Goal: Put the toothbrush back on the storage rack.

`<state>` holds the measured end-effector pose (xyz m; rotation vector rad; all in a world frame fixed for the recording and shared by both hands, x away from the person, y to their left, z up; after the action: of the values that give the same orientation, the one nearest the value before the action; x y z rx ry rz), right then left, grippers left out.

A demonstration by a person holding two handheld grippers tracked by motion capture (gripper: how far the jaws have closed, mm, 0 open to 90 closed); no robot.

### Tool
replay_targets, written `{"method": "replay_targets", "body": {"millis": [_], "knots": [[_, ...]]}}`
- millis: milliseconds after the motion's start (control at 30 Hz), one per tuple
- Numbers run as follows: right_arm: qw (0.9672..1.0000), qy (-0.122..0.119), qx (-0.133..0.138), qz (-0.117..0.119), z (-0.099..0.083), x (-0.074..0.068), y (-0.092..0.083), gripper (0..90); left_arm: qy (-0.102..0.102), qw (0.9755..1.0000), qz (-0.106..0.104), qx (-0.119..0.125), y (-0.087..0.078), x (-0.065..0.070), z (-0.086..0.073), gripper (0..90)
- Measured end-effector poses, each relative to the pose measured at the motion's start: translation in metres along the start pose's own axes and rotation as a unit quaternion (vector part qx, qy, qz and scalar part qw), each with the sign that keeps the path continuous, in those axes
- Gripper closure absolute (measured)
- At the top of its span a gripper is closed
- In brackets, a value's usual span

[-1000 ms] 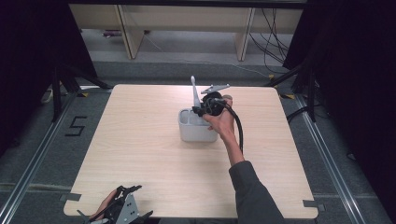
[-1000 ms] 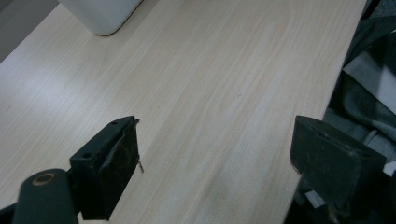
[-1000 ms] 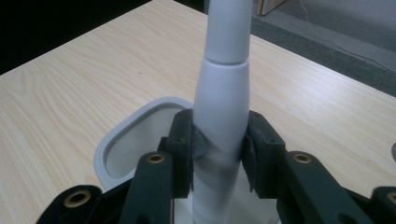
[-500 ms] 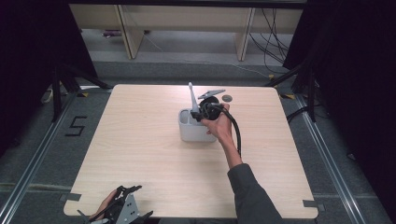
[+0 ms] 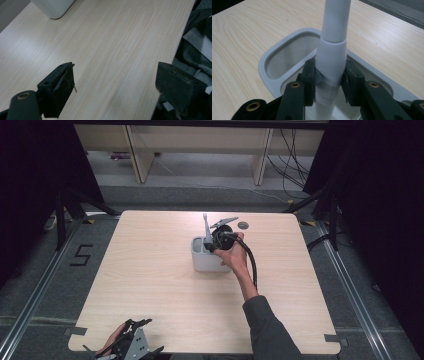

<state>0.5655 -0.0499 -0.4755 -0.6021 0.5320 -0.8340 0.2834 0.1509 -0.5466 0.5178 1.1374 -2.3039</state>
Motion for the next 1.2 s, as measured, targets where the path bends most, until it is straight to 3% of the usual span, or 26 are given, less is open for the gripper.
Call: {"method": "replay_targets", "body": {"millis": [233, 267, 333, 400, 467, 1033, 1133, 1200], "knots": [[0.9999, 0.008, -0.010, 0.003, -0.0009, -0.0024, 0.0006, 67.0, 0.003, 1.0000, -0.003, 0.000, -0.0003, 0.0005, -0.0001, 15.1], [0.9999, -0.006, -0.011, 0.000, -0.0007, -0.0003, 0.0013, 66.9, -0.001, 1.0000, -0.003, 0.003, 0.0001, 0.0008, 0.0003, 15.0], [0.9997, 0.018, -0.015, 0.002, -0.0014, -0.0027, 0.0007, 66.9, 0.002, 1.0000, -0.004, -0.001, 0.0001, 0.0012, -0.0002, 15.1], [0.9996, 0.023, -0.015, -0.005, -0.0013, -0.0019, 0.0000, 66.8, 0.004, 1.0000, -0.006, -0.003, -0.0001, 0.0015, -0.0005, 15.0], [0.9999, 0.007, -0.009, 0.001, 0.0005, -0.0001, 0.0016, 66.8, 0.001, 1.0000, -0.006, 0.000, 0.0001, 0.0014, -0.0002, 15.0], [1.0000, 0.006, -0.004, -0.002, 0.0013, 0.0027, 0.0049, 66.0, 0.011, 0.9998, -0.012, -0.008, -0.0011, 0.0013, -0.0017, 15.0], [1.0000, 0.002, -0.001, 0.001, 0.0017, 0.0028, 0.0057, 65.8, 0.004, 0.9999, -0.010, -0.002, -0.0001, 0.0019, -0.0006, 15.0], [0.9997, 0.024, -0.008, -0.007, -0.0001, 0.0013, 0.0048, 65.3, 0.004, 0.9999, -0.009, -0.002, -0.0002, 0.0018, -0.0007, 15.1]]}}
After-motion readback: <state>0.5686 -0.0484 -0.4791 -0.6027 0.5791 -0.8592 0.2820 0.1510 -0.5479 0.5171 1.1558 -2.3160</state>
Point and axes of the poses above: each handheld gripper's, and its own axes: y roughly forward along the jaws, z roughly out of its top, x roughly to its right, the point moved 8 cm from there along y, roughly forward along the jaws, and after that the axes turned 14 degrees about y, right-handed, at the moved point
